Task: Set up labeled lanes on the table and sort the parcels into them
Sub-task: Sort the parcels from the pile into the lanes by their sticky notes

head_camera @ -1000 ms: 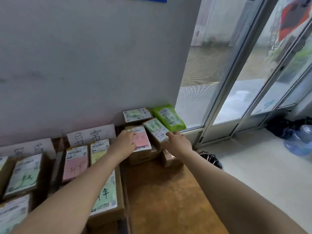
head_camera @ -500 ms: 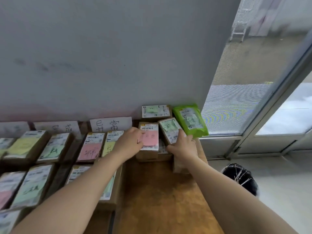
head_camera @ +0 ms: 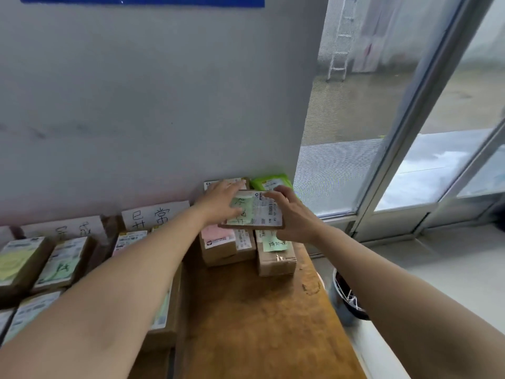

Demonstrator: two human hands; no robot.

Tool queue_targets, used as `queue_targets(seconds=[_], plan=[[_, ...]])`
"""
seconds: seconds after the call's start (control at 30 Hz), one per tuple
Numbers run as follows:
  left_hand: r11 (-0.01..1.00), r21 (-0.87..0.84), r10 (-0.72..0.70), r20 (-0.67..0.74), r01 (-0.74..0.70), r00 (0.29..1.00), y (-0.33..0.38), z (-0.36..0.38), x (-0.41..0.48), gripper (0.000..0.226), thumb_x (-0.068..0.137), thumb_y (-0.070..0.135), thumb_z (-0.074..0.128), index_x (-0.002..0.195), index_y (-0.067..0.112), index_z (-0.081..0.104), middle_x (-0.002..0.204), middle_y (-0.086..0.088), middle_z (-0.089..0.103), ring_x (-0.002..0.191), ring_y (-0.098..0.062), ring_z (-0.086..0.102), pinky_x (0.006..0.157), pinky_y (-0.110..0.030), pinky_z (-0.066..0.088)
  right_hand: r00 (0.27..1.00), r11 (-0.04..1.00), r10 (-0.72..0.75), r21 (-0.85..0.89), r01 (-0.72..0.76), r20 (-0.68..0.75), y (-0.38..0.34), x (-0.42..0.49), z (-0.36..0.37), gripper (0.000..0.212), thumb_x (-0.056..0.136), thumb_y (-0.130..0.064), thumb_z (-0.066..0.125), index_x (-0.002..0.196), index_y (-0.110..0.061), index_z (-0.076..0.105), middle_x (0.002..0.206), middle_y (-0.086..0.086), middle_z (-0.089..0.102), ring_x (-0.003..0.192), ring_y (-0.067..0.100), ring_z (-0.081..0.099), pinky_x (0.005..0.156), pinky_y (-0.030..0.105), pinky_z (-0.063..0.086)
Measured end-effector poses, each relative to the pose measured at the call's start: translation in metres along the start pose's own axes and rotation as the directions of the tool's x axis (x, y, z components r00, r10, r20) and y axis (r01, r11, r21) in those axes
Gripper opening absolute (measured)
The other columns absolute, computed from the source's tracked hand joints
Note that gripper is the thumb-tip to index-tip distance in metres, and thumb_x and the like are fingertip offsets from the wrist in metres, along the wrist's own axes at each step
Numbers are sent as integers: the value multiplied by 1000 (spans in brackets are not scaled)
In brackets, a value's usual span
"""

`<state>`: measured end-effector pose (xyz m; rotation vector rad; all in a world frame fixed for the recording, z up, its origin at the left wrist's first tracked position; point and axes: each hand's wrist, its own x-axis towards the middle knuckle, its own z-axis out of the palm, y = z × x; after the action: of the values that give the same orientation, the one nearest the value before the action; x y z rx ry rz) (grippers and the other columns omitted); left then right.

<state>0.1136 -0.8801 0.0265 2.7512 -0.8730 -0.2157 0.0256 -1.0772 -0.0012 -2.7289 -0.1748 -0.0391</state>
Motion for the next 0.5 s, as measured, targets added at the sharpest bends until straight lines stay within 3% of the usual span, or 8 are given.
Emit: queue_targets(seconds=[0.07,0.13,0.2,0.27,0.33,0.4,0.5], plan=[[998,69,11,77,-16,997,4,-9,1,90,83,47,66,152,32,9,160,-3,10,146,-28,10,118,-45,13,997,995,-76,-59,76,-3,-5,-4,-7,92,61,-20,66,145,-19,30,146,13,22,131,38,36,99,45,46],[999,26,23,148,-27,989,6,-16,0,94,79,50,70,151,34,12,155,-4,25,140,-26,29,115,-44,24,991,988,-134,-84,131,-25,-11,-6,-12,89,57,-24,60,140,-27,25,145,14,25,129,40,38,97,45,48],[990,-142,27,205,2,978,4,-23,-5,88,76,46,74,147,32,25,138,-1,50,114,-18,56,100,-38,46,986,980,-166,-118,161,-34,-18,-5,-16,87,61,-21,62,139,-29,24,147,13,24,129,40,40,94,45,50],[961,-271,11,223,51,975,-1,-29,-12,72,74,44,77,135,28,43,114,3,63,92,-11,65,82,-29,56,982,971,-181,-166,172,-44,-25,-3,-18,88,70,-12,68,147,-24,27,153,9,20,132,38,37,95,45,49],[909,-399,-34,205,116,978,-9,-31,-19,56,75,41,76,123,25,51,102,3,68,85,-12,68,73,-26,57,986,984,-139,-128,127,-89,-33,2,-15,89,78,-9,67,152,-22,20,157,6,16,134,35,35,98,43,46],[857,-483,-126,144,181,982,-20,-29,-25,43,79,37,74,114,22,55,103,0,69,83,-14,69,69,-25,56,990,999,-29,-30,25,-138,-43,9,-8,88,83,-10,64,154,-25,14,159,7,13,136,35,34,100,42,42],[767,-578,-296,66,278,953,-40,-25,-35,44,85,33,69,121,15,52,107,-3,67,74,-11,65,58,-23,52,987,991,137,12,-136,-83,-49,23,10,75,88,-15,59,152,-22,22,156,11,17,135,36,37,105,45,40]])
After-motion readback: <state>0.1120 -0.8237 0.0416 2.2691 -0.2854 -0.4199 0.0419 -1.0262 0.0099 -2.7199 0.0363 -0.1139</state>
